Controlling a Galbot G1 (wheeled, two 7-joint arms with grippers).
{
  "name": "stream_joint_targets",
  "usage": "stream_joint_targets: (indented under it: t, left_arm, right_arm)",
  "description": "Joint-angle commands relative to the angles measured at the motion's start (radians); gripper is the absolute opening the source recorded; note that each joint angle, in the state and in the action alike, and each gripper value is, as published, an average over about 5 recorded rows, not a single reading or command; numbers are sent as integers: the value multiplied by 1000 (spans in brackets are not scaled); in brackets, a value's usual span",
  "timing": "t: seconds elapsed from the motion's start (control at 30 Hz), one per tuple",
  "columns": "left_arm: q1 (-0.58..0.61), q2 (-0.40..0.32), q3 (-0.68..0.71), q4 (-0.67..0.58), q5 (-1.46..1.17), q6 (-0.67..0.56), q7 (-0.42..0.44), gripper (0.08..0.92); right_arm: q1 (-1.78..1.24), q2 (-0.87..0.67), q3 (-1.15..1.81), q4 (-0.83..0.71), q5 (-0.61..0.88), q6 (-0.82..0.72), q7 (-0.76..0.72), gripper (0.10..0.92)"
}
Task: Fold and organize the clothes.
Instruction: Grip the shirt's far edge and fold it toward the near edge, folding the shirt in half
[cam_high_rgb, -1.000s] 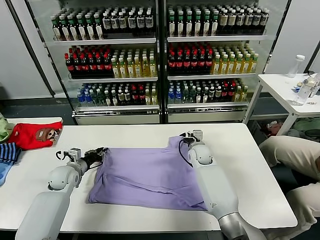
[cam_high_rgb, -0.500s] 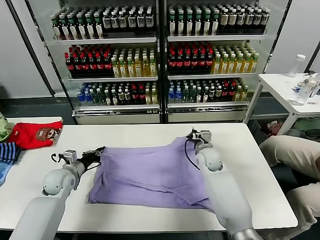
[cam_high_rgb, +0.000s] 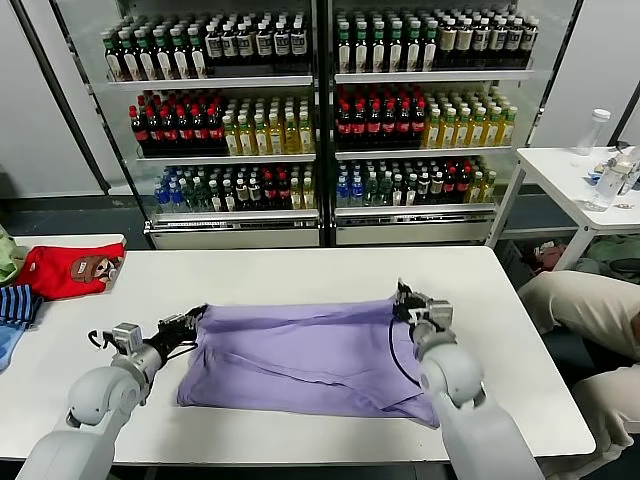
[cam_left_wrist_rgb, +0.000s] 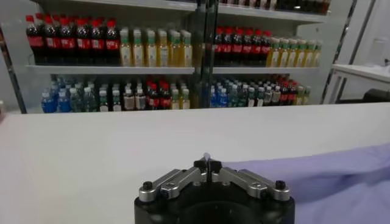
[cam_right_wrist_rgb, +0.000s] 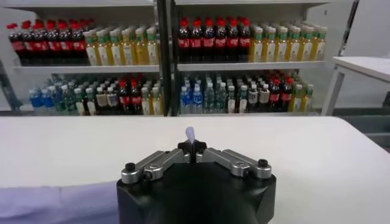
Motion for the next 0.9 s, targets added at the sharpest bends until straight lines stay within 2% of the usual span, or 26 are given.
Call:
stream_joint_targets:
  t: [0.03, 0.43, 0.9]
  left_arm:
    - [181, 1, -76, -123, -14, -36, 3, 85]
    - [178, -50, -77, -118, 30, -43, 3, 85]
    - [176, -21, -85, -128, 54, 11, 3, 85]
  right_arm:
    - [-184, -28, 14, 182, -19, -9, 4, 118]
    - [-211, -25, 22, 179, -22, -9, 7, 118]
    - [-226, -53, 38, 192, -12, -7, 19, 118]
